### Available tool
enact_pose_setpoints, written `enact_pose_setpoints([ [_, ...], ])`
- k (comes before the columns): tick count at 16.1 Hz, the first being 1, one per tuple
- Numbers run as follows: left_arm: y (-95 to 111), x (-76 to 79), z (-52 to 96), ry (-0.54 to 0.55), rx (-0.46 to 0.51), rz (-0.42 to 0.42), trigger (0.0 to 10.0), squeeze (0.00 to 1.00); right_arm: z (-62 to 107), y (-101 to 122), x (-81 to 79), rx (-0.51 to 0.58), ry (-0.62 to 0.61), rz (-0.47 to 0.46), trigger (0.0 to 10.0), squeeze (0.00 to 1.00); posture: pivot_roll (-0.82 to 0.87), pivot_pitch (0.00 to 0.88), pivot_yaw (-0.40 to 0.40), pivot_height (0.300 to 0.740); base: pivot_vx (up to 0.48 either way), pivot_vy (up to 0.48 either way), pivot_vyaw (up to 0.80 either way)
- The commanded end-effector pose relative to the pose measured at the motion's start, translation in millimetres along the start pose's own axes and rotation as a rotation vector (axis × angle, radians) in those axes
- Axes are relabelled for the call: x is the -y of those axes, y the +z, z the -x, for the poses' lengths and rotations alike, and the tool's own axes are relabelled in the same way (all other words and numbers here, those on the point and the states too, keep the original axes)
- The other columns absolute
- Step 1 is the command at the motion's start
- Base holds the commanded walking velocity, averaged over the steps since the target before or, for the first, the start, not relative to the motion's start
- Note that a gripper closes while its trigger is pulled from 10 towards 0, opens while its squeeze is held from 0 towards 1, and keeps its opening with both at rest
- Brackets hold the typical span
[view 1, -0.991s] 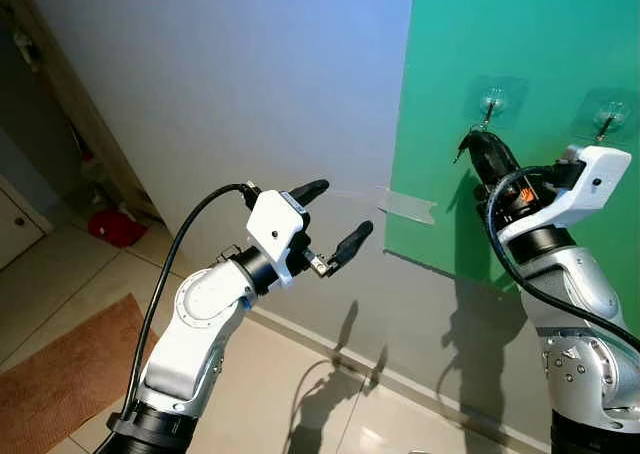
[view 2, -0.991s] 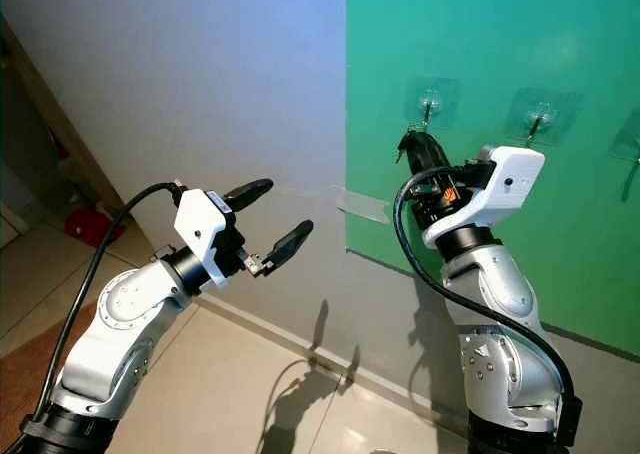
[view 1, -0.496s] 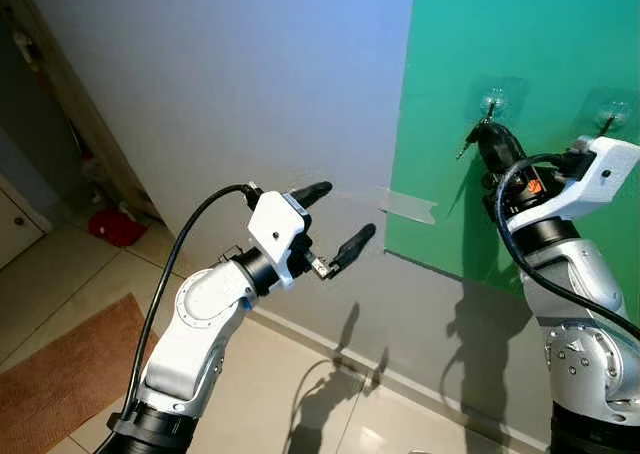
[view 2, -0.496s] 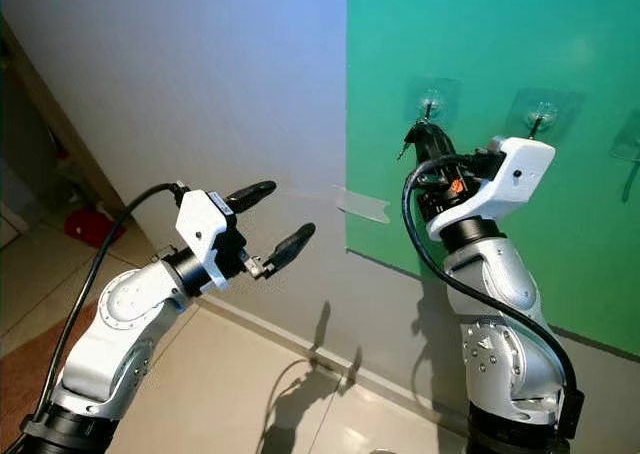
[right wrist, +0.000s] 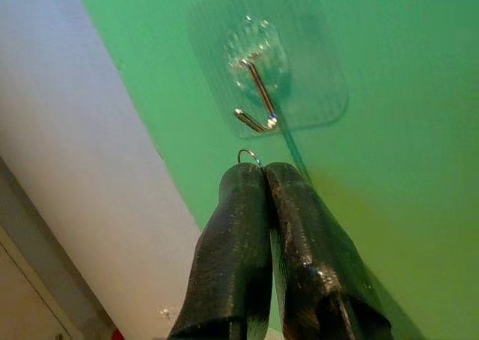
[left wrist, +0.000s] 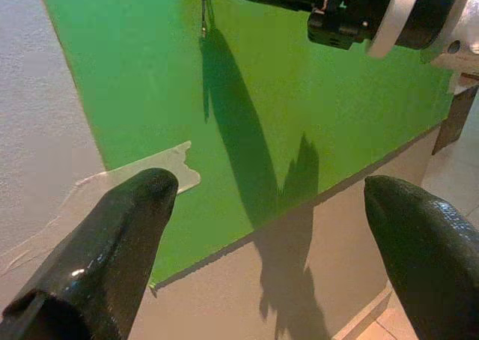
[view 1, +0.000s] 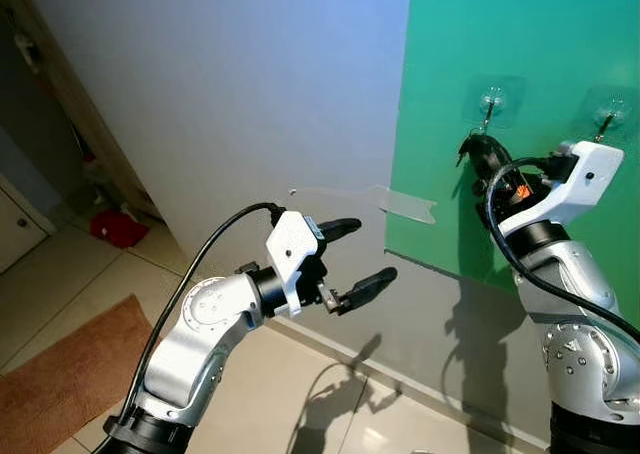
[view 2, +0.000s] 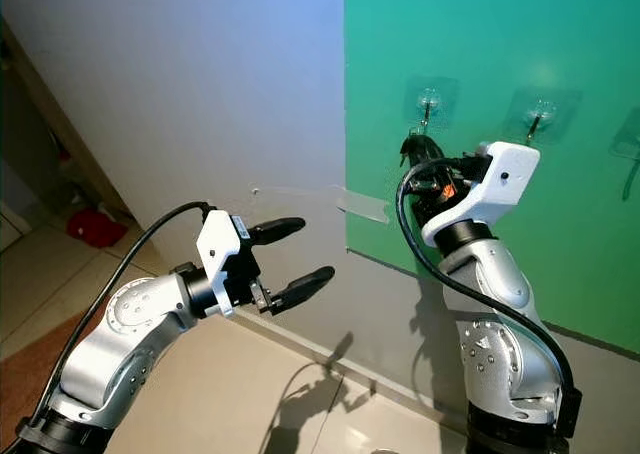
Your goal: Hang keys on a hook
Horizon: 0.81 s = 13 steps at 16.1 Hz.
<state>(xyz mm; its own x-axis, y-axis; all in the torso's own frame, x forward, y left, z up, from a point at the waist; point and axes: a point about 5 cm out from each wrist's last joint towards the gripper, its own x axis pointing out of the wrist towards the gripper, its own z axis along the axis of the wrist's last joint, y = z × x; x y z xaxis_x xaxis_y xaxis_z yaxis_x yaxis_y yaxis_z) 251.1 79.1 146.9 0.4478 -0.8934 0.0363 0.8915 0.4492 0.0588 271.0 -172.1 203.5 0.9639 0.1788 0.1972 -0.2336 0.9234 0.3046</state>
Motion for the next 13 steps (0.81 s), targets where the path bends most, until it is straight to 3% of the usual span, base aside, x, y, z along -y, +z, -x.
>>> enact_pose_setpoints([
  [1,6,-3.1,1.2,-0.009,0.003,-0.021,10.0,0.0,0.4,-4,1.1,-0.022,-0.012,-0.005,10.0,0.0,-0.09,0.0,0.114,0.74,0.0,0.0,0.0],
  [8,8,-5.7,-0.3,-0.011,-0.002,-0.03,10.0,0.0,0.1,17,-3.9,0.074,0.035,-0.02,10.0,0.0,-0.09,0.0,0.119,0.74,0.0,0.0,0.0],
  [13,8,-5.3,-1.2,-0.012,0.0,-0.031,10.0,0.0,-2.5,13,-1.9,0.01,0.02,0.007,10.0,0.0,-0.09,0.0,0.116,0.74,0.0,0.0,0.0],
])
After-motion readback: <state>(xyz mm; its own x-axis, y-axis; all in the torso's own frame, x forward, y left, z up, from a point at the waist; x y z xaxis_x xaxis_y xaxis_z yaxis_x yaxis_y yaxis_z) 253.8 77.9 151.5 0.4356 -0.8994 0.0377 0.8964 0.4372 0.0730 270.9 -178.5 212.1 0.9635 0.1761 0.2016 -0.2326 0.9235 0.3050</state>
